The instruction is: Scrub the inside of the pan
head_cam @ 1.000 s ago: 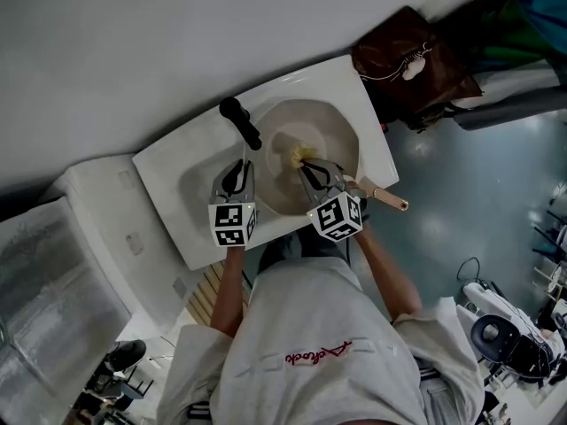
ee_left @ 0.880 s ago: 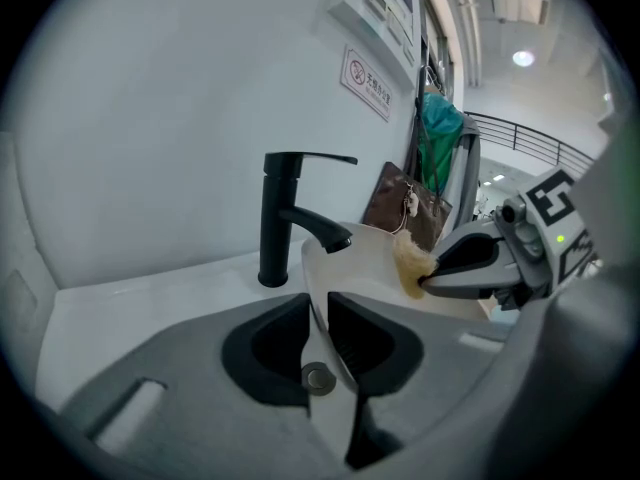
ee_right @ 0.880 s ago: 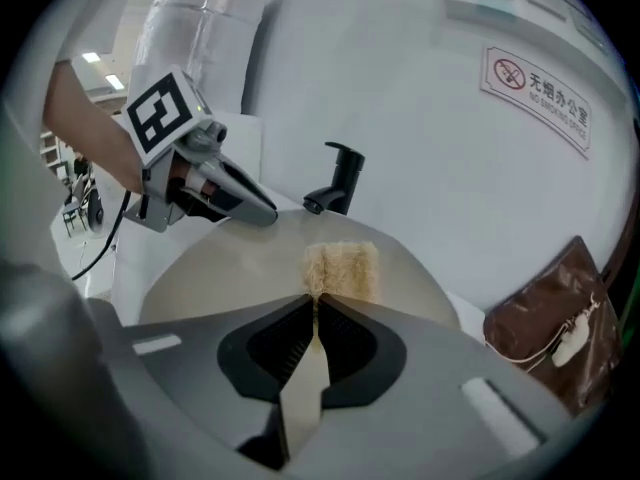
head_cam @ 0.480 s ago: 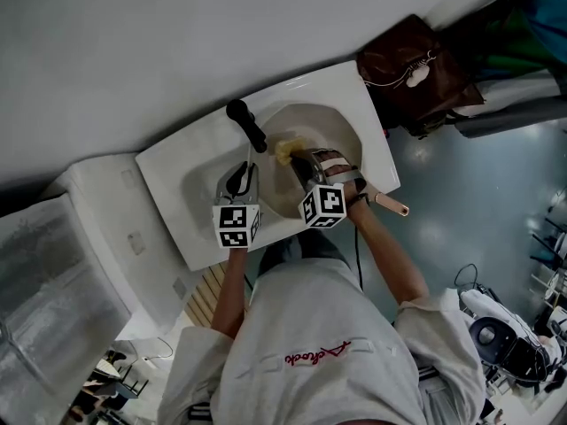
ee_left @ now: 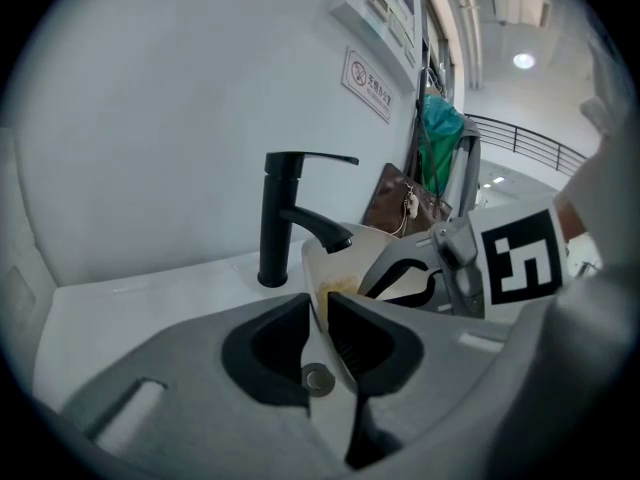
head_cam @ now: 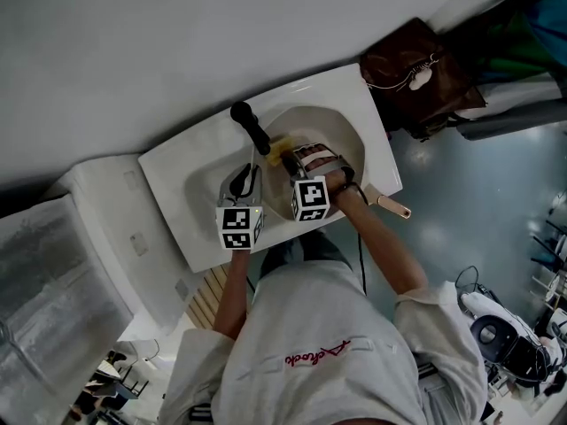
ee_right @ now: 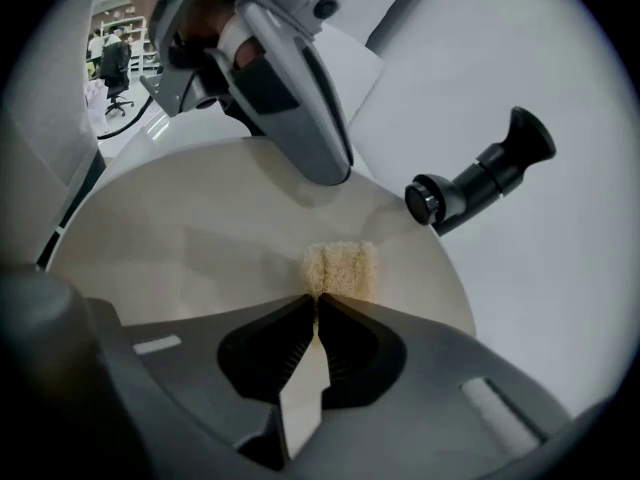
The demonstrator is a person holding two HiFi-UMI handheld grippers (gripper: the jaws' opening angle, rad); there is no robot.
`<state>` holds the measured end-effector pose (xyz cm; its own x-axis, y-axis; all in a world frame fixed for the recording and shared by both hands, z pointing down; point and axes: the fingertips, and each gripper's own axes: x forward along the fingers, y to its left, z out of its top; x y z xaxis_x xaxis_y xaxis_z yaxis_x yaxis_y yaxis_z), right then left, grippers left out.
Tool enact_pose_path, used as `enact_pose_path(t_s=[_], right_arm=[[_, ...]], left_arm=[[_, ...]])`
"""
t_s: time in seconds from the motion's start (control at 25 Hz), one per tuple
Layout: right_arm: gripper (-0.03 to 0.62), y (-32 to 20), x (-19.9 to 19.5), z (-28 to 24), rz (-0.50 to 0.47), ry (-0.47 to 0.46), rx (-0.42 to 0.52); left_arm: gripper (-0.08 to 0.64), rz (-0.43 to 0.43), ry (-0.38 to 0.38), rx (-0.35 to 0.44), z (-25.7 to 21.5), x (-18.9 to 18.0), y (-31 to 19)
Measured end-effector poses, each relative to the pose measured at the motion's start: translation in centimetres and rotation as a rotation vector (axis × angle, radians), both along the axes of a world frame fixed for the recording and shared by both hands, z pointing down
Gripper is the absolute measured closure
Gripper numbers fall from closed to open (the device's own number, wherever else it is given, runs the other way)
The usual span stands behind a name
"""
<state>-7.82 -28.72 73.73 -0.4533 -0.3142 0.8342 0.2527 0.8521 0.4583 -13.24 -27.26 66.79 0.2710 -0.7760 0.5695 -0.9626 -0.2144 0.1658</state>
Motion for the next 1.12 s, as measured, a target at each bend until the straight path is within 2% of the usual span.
enact_pose_path(t_s=[0.16, 0.4, 0.76, 1.12], right_arm=[[0.569, -0.2, -0.7, 0.8, -0.030, 0.033, 0.020], [0.568, -1.2, -0.8, 1.7, -0.018, 0.066, 0.020], [0.568, -3.6, 0.6, 2.1, 0.060, 0.082, 0.031], [0.568, -6.4, 4.0, 2.8, 0.162, 0.133, 0.018]], left_arm=[[0.502, -0.001, -0.002, -0.003, 0.0, 0.0, 0.0], [0.502, -0.003, -0.002, -0.004, 0.1, 0.0, 0.0], [0.502, -0.001, -0.003, -0.003, 0.1, 0.0, 0.0], [0.502, 0.000, -0.002, -0.007, 0.2, 0.0, -0.1]])
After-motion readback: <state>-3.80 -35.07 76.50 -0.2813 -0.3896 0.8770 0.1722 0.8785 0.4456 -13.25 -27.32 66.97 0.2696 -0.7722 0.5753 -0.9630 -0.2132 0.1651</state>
